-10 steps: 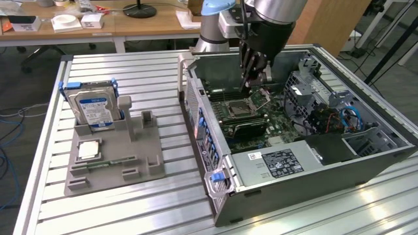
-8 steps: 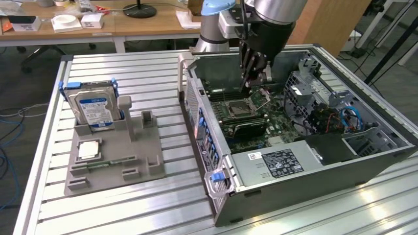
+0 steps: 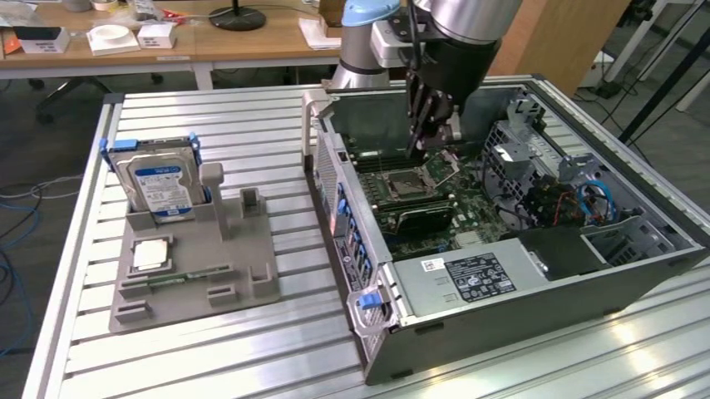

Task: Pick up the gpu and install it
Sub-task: 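Press down on the gpu until it lock into place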

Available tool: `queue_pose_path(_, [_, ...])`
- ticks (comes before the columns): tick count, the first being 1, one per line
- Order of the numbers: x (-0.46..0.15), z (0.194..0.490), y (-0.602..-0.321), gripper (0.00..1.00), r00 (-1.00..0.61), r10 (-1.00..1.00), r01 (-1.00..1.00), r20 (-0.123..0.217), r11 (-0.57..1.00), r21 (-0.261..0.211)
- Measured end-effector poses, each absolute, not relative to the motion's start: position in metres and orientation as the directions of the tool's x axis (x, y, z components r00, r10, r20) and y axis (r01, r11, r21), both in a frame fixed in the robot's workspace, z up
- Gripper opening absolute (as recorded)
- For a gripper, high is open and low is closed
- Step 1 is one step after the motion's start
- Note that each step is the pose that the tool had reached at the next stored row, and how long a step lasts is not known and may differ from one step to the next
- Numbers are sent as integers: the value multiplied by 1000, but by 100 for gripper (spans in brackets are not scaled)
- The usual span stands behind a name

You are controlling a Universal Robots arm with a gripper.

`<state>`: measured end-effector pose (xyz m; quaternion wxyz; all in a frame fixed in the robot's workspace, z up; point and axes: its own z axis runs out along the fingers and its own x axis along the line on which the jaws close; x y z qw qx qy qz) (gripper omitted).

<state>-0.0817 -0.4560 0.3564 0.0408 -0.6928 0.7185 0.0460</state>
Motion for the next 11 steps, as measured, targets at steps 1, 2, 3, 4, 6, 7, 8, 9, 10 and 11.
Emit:
queue_pose_path(1, [-82, 355, -456, 11, -37, -992, -999, -122, 36, 10])
queue_pose_path(2, [-82, 355, -456, 11, -37, -992, -999, -122, 36, 10])
queue_pose_path(3, [-82, 354, -456, 11, -37, -992, -999, -122, 36, 10])
queue_pose_path(4, [-82, 355, -456, 11, -37, -992, -999, -122, 36, 10])
queue_pose_path(6, [-82, 354, -456, 11, -37, -992, -999, -122, 36, 9])
queue_pose_path(7, [-82, 354, -456, 11, -37, -992, -999, -122, 36, 9])
queue_pose_path(8, [-82, 354, -456, 11, -37, -992, -999, -122, 36, 9])
queue_pose_path(9, [-82, 354, -456, 11, -37, -992, -999, -122, 36, 9])
queue_pose_path(10, [-82, 353, -456, 11, -37, -992, -999, -122, 36, 9])
queue_pose_path(11, [-82, 353, -456, 11, -37, -992, -999, -122, 36, 9])
